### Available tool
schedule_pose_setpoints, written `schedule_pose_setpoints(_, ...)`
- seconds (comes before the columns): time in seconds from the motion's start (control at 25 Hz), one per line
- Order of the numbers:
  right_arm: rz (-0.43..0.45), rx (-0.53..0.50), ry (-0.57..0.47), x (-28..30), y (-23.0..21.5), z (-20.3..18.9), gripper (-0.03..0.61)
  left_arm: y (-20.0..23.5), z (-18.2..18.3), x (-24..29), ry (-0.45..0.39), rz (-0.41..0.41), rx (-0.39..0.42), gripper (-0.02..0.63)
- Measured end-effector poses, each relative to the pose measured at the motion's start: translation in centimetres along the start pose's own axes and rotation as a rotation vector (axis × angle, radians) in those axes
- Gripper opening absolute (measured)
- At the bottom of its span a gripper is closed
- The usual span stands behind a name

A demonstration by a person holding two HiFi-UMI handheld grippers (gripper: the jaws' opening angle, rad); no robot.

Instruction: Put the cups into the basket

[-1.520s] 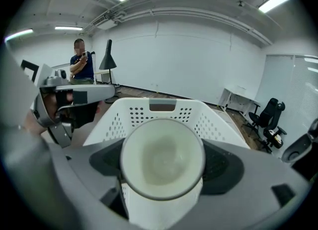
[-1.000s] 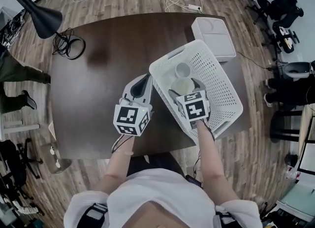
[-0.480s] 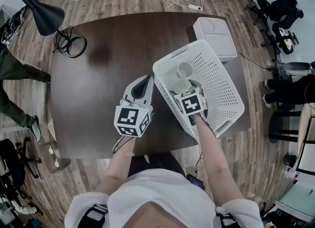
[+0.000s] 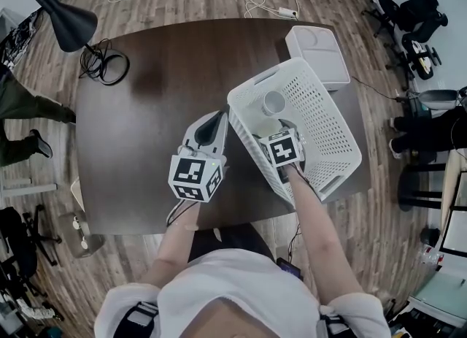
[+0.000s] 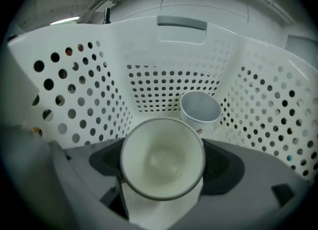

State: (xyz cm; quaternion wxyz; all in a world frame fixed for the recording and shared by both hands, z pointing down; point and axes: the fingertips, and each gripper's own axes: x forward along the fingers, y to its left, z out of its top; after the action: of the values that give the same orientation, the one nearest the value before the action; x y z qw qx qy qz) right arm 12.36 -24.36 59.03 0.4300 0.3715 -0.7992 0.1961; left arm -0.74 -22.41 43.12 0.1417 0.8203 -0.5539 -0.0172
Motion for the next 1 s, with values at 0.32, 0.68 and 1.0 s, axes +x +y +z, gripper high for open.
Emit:
schedule_pose_setpoints(0.32, -0.003, 0.022, -0.003, 0.23, -0.27, -0.45, 0.444, -0.23, 0.13, -0.23, 0.001, -0.006, 0.009, 0.011)
schedule_pose_setpoints(0.68, -0.018, -0.026, -0.006, 0.09, -0.11, -0.31, 0.444, -0.69, 0.12, -0.35, 0.012, -0.017, 0.018, 0.01)
schedule_pose_setpoints(1.0, -0.039, -0.104, -0.023, -0.43, -0.5, 0.53, 0.444, -0.51, 0.5, -0.35, 0.012, -0.016, 0.027, 0.011)
